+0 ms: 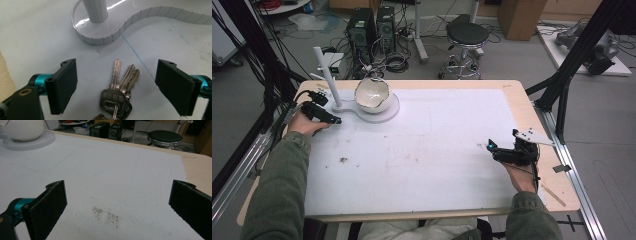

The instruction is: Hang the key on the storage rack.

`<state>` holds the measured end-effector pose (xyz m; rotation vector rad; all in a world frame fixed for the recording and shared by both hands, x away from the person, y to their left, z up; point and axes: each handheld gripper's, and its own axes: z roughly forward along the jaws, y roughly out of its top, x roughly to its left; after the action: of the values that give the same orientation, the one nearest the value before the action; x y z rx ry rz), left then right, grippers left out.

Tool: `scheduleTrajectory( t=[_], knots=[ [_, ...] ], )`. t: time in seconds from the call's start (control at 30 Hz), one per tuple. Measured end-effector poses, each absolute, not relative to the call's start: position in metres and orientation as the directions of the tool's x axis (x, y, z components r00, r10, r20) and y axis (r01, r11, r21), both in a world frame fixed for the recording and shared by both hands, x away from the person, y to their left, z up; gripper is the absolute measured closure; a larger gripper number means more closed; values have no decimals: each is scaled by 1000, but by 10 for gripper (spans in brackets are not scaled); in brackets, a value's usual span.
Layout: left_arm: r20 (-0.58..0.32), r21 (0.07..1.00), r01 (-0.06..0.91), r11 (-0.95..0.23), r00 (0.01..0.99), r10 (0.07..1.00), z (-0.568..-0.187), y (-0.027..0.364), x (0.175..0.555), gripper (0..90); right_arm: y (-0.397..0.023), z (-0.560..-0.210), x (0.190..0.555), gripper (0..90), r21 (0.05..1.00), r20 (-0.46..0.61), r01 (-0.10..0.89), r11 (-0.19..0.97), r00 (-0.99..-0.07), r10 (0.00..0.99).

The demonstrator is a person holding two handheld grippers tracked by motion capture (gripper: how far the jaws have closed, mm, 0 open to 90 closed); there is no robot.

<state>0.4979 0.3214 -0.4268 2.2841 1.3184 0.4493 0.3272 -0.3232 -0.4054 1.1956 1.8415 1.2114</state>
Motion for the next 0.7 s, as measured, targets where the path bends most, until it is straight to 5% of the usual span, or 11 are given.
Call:
scheduleTrajectory(
  t=[0.7],
  knots=[
    [44, 528, 726, -441, 495, 868, -430, 324, 498, 435, -325, -406, 330, 4, 921, -6, 357, 157, -391, 920]
  ],
)
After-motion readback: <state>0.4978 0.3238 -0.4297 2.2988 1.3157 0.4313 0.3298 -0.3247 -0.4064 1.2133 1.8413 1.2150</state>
